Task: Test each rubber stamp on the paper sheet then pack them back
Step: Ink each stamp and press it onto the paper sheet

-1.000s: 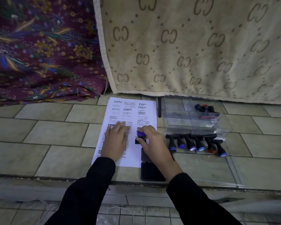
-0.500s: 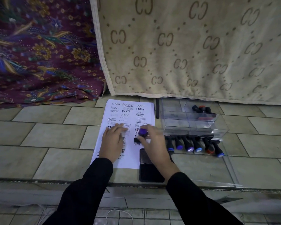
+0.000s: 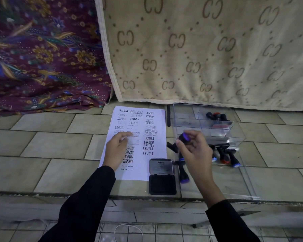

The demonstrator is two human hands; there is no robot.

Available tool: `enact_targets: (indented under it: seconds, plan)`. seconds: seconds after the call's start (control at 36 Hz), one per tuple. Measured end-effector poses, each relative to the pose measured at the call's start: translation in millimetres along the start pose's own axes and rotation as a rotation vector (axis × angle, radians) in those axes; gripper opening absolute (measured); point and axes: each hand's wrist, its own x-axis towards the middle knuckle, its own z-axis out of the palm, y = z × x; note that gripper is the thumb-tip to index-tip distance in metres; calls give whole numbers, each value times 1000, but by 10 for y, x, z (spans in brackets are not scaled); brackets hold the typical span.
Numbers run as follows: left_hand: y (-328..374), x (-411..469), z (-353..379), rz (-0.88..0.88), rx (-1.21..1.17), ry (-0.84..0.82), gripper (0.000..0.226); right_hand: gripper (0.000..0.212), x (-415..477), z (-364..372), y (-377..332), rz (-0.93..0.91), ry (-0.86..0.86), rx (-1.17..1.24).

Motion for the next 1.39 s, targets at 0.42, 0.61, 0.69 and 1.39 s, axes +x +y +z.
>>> enact_targets:
  seconds: [0.42, 0.61, 0.69, 1.39]
  plan:
    - [-92, -237, -105, 394, 467, -14, 28, 31, -279, -39, 102, 16, -123, -116]
    - [-144, -244, -72, 387, 678, -24, 24, 28, -410, -24, 130, -92, -276, -227]
    - [-127, -253, -72, 390, 680, -24, 23, 27, -493, -2, 176, -171, -323, -284]
    - [-53, -288, 38, 294, 691, -10, 21, 23, -614, 43, 222, -336, -404, -420]
